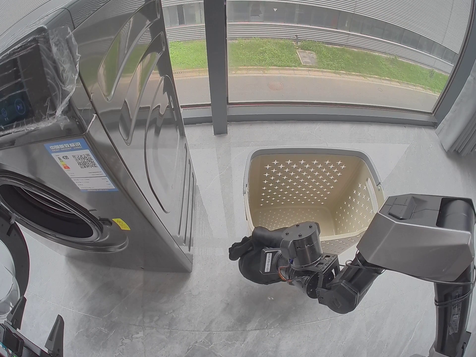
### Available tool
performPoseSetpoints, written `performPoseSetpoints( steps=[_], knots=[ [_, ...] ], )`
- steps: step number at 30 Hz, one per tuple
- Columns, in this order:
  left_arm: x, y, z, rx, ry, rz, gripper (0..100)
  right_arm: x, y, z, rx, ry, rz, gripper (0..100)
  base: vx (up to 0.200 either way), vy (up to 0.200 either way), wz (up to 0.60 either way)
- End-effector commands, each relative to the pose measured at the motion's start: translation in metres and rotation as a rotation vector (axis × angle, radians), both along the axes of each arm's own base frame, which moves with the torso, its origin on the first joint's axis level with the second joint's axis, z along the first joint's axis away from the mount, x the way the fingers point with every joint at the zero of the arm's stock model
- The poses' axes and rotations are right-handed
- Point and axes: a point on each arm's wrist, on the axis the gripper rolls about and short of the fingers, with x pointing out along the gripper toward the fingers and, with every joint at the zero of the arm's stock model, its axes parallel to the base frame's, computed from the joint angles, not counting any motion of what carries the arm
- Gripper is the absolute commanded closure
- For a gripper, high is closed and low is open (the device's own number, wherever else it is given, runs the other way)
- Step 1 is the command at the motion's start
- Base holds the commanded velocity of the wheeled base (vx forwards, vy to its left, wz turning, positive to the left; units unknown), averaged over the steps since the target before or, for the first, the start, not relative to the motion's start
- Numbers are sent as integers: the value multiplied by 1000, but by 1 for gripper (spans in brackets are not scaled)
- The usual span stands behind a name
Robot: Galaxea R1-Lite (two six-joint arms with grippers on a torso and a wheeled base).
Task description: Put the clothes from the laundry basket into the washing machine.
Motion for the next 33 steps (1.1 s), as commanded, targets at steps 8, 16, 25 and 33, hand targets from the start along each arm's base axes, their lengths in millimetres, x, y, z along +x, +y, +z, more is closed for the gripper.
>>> performPoseSetpoints(
  steps=[8, 16, 25, 33],
  knots=[
    [0, 0, -5, -2, 4, 1, 0, -38, -7, 42, 36, -42, 56, 100, 0, 0, 0],
    [0, 0, -5, -2, 4, 1, 0, -80, -44, 119, 104, -196, 99, 100, 0, 0, 0],
    [0, 0, -5, -3, 4, 1, 0, -125, -85, 177, 175, -428, 231, 100, 0, 0, 0],
    [0, 0, -4, 0, 4, 0, 0, -126, -118, 189, 75, -615, 159, 100, 0, 0, 0]
  ],
)
